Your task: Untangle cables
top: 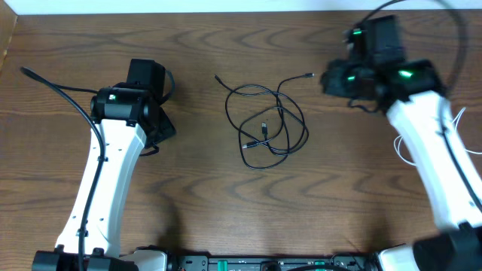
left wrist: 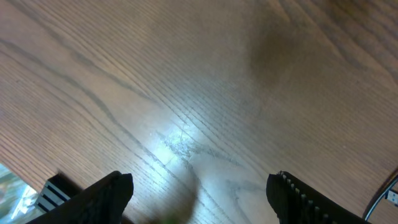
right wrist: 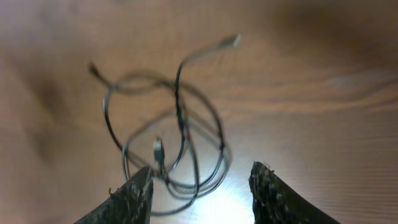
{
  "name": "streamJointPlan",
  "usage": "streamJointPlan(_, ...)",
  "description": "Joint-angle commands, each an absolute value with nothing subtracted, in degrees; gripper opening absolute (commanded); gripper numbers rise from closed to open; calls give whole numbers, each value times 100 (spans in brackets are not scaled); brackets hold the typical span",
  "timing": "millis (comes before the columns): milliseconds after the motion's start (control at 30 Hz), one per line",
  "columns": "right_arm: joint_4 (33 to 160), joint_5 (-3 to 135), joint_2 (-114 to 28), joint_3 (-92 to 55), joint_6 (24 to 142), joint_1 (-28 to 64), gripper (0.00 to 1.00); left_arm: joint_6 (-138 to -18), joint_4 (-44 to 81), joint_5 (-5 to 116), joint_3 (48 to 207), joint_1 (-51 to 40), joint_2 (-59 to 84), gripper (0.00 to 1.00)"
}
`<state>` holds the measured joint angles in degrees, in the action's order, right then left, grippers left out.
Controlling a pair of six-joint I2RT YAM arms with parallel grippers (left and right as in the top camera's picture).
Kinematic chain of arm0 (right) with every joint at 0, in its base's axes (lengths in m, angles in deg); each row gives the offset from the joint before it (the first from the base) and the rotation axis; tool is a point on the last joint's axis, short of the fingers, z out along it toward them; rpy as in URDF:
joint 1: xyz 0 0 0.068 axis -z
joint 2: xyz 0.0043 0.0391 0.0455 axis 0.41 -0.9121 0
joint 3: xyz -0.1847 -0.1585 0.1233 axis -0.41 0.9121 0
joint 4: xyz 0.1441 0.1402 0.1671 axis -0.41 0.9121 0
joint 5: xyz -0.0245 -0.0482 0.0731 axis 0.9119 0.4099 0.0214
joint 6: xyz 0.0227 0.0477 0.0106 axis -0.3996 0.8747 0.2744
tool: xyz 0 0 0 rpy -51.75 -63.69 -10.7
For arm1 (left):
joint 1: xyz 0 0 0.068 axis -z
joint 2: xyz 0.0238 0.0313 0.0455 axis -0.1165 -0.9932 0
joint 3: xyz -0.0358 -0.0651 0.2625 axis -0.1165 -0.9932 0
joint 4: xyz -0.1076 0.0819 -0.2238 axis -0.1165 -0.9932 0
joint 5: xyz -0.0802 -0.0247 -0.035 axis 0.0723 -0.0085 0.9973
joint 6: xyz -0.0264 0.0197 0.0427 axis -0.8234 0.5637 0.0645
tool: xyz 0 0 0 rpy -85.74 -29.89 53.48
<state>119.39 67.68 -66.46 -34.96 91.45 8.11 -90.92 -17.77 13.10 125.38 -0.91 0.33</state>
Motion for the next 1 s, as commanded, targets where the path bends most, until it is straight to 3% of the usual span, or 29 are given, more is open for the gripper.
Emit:
streamJointPlan(0, 11965, 6449, -7359, -3451, 9062, 448, 47, -9121, -1816, 1213, 12499, -115, 33, 75)
streamJointPlan(267, 11421, 6449, -9162, -3451, 9460, -368, 47, -9121, -1819, 1213, 12499, -115, 33, 74)
streamJointPlan(467, 10474, 6702, -9444, -3451, 9779, -737, 47, -9121, -1845, 1216, 12499, -115, 33, 75)
streamJointPlan(600, 10459, 7587, -9444, -3383, 10843, -894, 44, -9121, -1845, 1216, 12499, -115, 33, 75)
streamJointPlan(700, 10444, 7629, -9444, -3184, 12723, -912, 40, -9121, -1845, 1216, 12499, -115, 33, 75)
streamJointPlan(767, 10240, 7579, -9444, -3107, 13372, -936, 41, -9121, -1862, 1216, 12499, -115, 33, 75)
streamJointPlan(867, 9794, 7614, -9444, -3092, 13475, -1017, 51, -9121, -1886, 1216, 12499, -115, 33, 75)
streamJointPlan(967, 9386, 7624, -9444, -3092, 13473, -1071, 52, -9121, -1886, 1216, 12499, -115, 33, 74)
